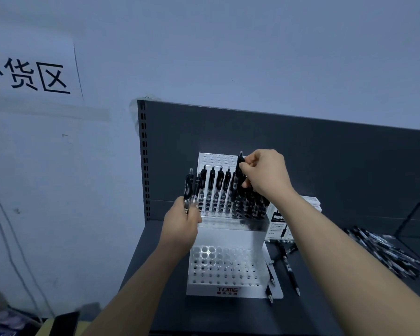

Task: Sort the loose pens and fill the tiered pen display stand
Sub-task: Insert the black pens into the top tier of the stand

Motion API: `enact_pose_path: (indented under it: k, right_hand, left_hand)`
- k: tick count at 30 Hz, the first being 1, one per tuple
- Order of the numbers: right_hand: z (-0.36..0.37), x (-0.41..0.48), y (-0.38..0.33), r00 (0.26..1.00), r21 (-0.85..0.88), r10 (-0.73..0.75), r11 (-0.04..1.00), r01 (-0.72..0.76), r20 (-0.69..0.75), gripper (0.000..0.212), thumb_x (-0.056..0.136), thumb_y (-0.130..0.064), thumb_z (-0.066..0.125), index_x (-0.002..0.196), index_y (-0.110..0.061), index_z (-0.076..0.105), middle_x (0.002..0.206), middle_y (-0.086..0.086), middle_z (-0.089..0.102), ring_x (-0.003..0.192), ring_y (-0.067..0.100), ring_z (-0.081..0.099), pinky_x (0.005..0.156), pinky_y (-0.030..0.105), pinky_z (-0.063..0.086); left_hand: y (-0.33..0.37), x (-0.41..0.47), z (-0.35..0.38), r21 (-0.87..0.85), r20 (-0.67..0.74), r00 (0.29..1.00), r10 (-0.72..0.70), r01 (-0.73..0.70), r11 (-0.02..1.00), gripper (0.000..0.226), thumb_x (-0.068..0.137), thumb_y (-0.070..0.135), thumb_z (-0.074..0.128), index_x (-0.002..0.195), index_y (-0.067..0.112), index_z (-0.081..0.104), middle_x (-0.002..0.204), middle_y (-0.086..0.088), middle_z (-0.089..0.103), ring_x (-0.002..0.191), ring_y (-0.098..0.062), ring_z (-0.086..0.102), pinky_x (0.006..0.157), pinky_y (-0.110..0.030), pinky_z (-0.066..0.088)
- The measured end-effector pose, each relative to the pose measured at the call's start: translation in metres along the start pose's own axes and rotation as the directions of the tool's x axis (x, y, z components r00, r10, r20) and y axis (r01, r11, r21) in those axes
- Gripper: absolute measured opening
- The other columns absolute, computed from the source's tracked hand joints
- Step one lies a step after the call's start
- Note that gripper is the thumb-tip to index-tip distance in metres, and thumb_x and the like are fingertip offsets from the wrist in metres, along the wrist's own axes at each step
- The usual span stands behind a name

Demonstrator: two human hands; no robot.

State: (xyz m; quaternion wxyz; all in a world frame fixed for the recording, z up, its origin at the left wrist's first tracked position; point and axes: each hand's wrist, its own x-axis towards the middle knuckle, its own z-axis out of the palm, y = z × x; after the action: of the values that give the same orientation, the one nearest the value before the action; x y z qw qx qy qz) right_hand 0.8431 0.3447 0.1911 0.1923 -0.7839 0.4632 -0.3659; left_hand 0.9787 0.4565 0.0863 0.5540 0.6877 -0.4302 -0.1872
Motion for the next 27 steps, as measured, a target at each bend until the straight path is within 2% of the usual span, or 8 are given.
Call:
enact_pose_path:
  k: [3,6,8,14,17,20,23,27]
  right_hand:
    - [0.003,0.001,0.001,1.0,-0.016,0.024,1.0,-0.023,0.014,0.025,0.091,-0.007,0.054,0.089,0.017,0.055,0.084,0.034,0.065,0.045,0.008,0.066,0.057,0.047,0.055]
    - [0.013,-0.004,0.006,0.995,-0.053,0.057,0.997,-0.053,0.082,0.016,0.091,-0.006,0.051,0.075,-0.007,0.051,0.067,0.029,0.065,0.043,0.007,0.065,0.054,0.035,0.047]
    - [0.02,-0.006,0.01,0.99,-0.075,0.084,0.994,-0.076,0.116,0.017,0.091,-0.005,0.05,0.075,-0.012,0.051,0.059,0.021,0.058,0.039,0.006,0.063,0.053,0.028,0.045]
    - [0.027,-0.001,0.006,0.977,-0.14,0.165,0.979,-0.146,0.132,0.02,0.086,0.001,0.048,0.069,-0.01,0.051,0.055,0.016,0.067,0.037,0.015,0.058,0.051,0.028,0.051]
    - [0.027,0.001,0.007,0.976,-0.192,0.172,0.971,-0.145,0.133,0.018,0.083,0.0,0.051,0.069,-0.003,0.062,0.055,0.012,0.068,0.038,0.017,0.055,0.059,0.036,0.058]
    - [0.02,0.0,0.008,0.984,-0.201,0.143,0.972,-0.119,0.11,0.02,0.082,-0.008,0.059,0.069,0.004,0.069,0.054,0.01,0.068,0.04,0.016,0.052,0.057,0.034,0.058]
    - [0.01,-0.007,0.004,0.994,0.008,0.063,0.998,-0.064,0.085,0.027,0.086,-0.02,0.065,0.074,0.004,0.067,0.058,0.014,0.069,0.037,0.009,0.048,0.045,0.022,0.045]
    - [0.002,-0.014,-0.001,0.966,0.322,0.018,0.941,-0.104,0.259,0.015,0.09,-0.021,0.067,0.087,-0.007,0.071,0.056,0.004,0.063,0.038,0.006,0.047,0.044,0.014,0.04]
  left_hand:
    - [-0.002,0.002,0.0,-0.038,0.009,1.0,-0.003,0.003,0.999,0.029,0.102,0.024,0.038,0.088,0.005,0.055,0.068,-0.005,0.06,0.054,-0.015,0.052,0.049,-0.022,0.046]
    - [-0.003,0.003,0.0,-0.059,0.023,1.0,-0.001,0.003,0.998,0.025,0.102,0.026,0.041,0.087,0.012,0.056,0.075,-0.012,0.065,0.058,-0.021,0.058,0.06,-0.042,0.055]
    - [-0.002,0.003,-0.001,-0.075,0.024,1.0,0.002,0.0,0.997,0.022,0.101,0.024,0.042,0.089,0.012,0.056,0.078,-0.007,0.066,0.06,-0.018,0.058,0.061,-0.044,0.055]
    - [0.003,0.003,-0.004,-0.098,0.025,1.0,-0.005,0.008,0.995,0.025,0.102,0.023,0.042,0.094,0.004,0.057,0.071,0.001,0.061,0.06,-0.014,0.056,0.058,-0.031,0.053]
    - [0.003,0.003,-0.004,-0.132,0.059,0.998,-0.005,0.013,0.991,0.02,0.101,0.021,0.044,0.094,0.007,0.056,0.081,-0.007,0.067,0.06,-0.016,0.057,0.057,-0.034,0.054]
    - [0.002,0.001,-0.003,-0.17,0.111,0.994,0.009,0.011,0.985,0.018,0.101,0.024,0.045,0.097,0.01,0.056,0.087,-0.008,0.067,0.06,-0.019,0.058,0.056,-0.036,0.054]
    - [0.004,0.0,0.0,-0.192,0.129,0.99,0.054,-0.029,0.981,0.016,0.101,0.024,0.045,0.099,0.014,0.057,0.086,-0.005,0.068,0.059,-0.016,0.057,0.053,-0.028,0.051]
    - [0.009,-0.001,0.006,-0.226,0.177,0.978,0.112,-0.07,0.972,0.013,0.101,0.023,0.045,0.1,0.021,0.058,0.084,-0.002,0.07,0.059,-0.012,0.054,0.053,-0.026,0.047]
